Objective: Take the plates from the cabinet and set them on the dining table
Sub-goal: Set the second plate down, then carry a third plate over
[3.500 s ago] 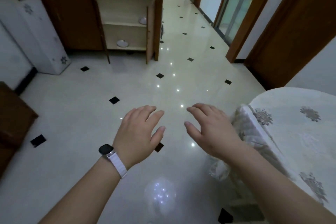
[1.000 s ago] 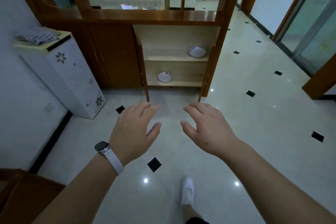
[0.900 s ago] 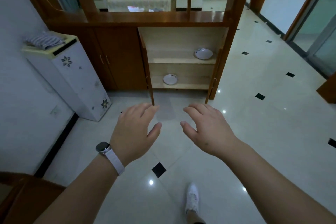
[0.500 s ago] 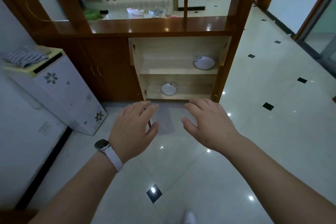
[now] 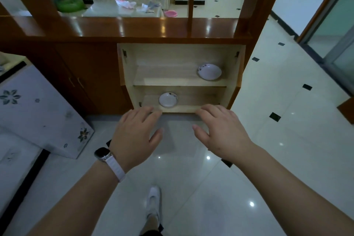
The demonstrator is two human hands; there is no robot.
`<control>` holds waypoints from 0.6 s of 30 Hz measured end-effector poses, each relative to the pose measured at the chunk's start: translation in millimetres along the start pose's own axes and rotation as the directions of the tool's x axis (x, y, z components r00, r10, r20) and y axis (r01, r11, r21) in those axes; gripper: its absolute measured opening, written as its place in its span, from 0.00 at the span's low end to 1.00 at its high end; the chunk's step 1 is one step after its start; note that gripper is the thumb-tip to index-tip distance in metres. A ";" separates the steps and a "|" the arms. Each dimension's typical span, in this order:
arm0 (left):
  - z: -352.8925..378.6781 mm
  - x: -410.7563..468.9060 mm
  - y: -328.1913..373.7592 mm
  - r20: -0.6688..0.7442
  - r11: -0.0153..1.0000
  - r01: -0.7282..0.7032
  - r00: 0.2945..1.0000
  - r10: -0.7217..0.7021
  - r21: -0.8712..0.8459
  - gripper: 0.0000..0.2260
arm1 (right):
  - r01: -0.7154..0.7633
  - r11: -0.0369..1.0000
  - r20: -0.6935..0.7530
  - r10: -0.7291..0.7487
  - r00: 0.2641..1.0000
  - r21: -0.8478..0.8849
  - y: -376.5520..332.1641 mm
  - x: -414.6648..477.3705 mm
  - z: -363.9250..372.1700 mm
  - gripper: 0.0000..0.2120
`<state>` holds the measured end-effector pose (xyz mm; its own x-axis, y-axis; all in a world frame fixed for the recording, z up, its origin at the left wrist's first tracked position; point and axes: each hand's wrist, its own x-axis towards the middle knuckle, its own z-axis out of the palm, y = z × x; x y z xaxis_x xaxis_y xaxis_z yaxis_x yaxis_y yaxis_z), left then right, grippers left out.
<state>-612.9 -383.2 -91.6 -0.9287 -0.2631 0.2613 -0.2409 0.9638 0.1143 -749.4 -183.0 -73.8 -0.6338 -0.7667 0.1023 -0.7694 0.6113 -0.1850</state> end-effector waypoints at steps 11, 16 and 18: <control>29.4 155.9 -139.8 -0.006 0.988 -0.153 0.988 0.153 0.000 0.18 | -0.173 0.981 0.005 0.174 0.985 -0.092 -15.2 160.7 17.5 0.25; 44.7 209.4 -170.9 0.008 0.975 -0.209 0.978 0.210 -0.071 0.17 | -0.201 0.974 -0.034 0.199 0.979 -0.102 -22.9 212.3 20.5 0.24; 54.4 225.2 -175.4 0.006 0.965 -0.244 0.969 0.246 -0.100 0.18 | -0.233 0.967 -0.041 0.229 0.972 -0.100 -19.6 222.7 21.5 0.23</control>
<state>-795.1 -609.1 -104.9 -0.9611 -0.0181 0.2755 0.0222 0.9895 0.1425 -873.7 -369.9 -68.4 -0.7962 -0.5972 0.0976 -0.6049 0.7893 -0.1054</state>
